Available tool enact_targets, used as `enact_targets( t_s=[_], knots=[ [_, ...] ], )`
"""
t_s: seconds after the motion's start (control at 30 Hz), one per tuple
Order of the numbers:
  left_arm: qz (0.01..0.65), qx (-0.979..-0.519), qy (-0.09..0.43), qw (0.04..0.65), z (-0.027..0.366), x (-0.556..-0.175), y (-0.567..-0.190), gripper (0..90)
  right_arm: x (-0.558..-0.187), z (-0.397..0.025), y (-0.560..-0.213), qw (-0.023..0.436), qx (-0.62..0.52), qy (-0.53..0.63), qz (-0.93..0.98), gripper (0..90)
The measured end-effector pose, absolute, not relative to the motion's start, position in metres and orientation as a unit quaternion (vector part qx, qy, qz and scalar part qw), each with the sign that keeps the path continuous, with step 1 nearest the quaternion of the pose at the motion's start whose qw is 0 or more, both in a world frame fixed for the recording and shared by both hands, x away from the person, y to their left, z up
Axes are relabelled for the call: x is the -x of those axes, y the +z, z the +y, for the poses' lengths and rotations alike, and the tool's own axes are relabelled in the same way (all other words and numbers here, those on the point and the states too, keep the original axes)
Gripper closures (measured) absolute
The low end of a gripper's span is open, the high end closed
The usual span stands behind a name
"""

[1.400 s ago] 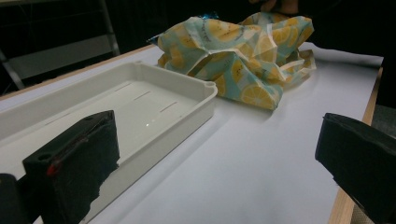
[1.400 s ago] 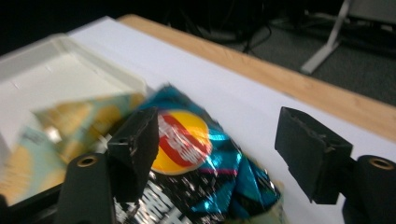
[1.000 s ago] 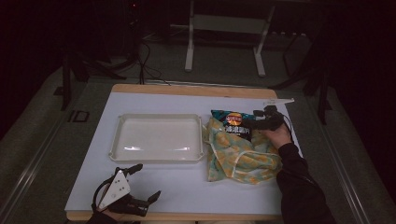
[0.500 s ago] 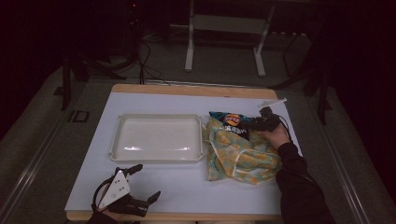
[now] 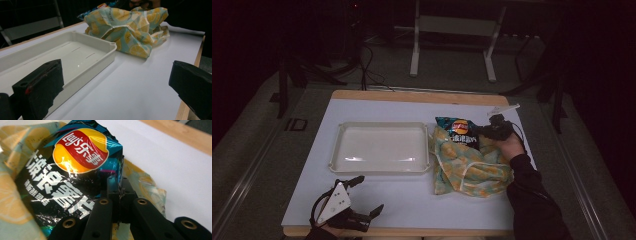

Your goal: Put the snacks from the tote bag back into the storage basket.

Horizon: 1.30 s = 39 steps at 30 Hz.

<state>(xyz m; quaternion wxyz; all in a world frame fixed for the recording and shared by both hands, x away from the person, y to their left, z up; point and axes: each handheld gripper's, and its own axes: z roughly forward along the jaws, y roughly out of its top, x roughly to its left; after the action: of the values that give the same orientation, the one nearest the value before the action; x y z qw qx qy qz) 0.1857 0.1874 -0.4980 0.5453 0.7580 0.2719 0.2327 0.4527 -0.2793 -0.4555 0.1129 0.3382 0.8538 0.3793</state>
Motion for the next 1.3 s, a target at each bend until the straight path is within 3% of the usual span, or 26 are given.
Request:
enact_targets(
  t_s=[0.67,1.3],
  knots=[
    [0.271,-0.759,0.235,0.544,0.187,-0.186,-0.498,0.1,-0.42,-0.301,-0.381,0.171,-0.316,0.435,0.826,90.0],
    [0.271,-0.759,0.235,0.543,0.187,-0.185,-0.498,0.1,-0.407,-0.295,-0.305,0.232,-0.3,0.465,0.8,90.0]
  ],
)
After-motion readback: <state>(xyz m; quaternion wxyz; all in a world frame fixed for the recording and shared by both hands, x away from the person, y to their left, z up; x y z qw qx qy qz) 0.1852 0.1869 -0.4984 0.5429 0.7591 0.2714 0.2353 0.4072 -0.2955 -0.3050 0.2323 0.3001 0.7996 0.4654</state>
